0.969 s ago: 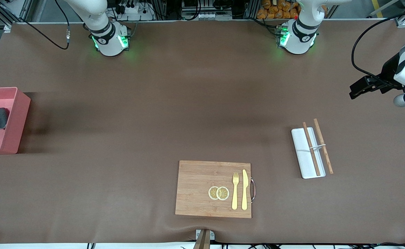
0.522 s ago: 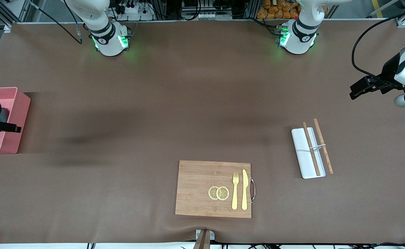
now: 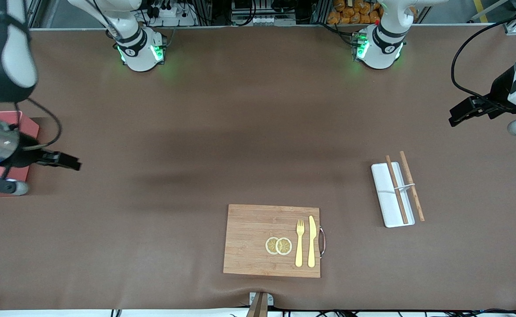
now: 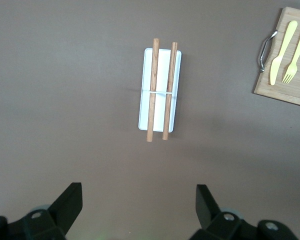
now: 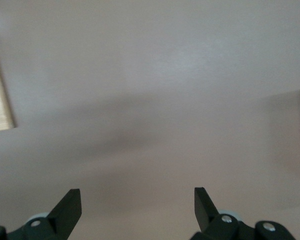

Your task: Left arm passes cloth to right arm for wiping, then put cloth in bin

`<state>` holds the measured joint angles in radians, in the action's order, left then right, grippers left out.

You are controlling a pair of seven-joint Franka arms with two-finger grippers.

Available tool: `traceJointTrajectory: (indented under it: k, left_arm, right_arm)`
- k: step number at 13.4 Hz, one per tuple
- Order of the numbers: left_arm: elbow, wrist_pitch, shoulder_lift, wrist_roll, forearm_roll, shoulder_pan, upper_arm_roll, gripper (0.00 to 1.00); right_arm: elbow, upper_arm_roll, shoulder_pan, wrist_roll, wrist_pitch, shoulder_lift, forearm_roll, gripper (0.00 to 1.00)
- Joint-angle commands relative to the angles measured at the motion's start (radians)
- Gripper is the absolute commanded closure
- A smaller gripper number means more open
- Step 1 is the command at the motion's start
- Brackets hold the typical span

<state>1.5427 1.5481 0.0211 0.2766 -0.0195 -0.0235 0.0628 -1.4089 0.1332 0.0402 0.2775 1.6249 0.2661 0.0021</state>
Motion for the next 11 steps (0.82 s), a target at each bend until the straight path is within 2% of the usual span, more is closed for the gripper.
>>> traceJointTrajectory:
  k: [1,4,11]
  left_arm:
    - [0.005,0.003,-0.021,-0.017,0.000,0.005,0.000,0.00]
    - [-0.004,0.001,-0.018,-0.017,0.001,0.007,0.000,0.00]
    - [-0.004,-0.008,-0.012,-0.022,0.000,0.008,0.000,0.00]
  right_arm:
    - [-0.035,-0.015,-0.006,0.043,-0.037,-0.097,0.007,0.00]
    - [-0.059,-0.021,0.004,0.025,-0.056,-0.181,0.012,0.00]
    - [-0.096,-0.018,0.035,-0.021,-0.004,-0.234,0.010,0.00]
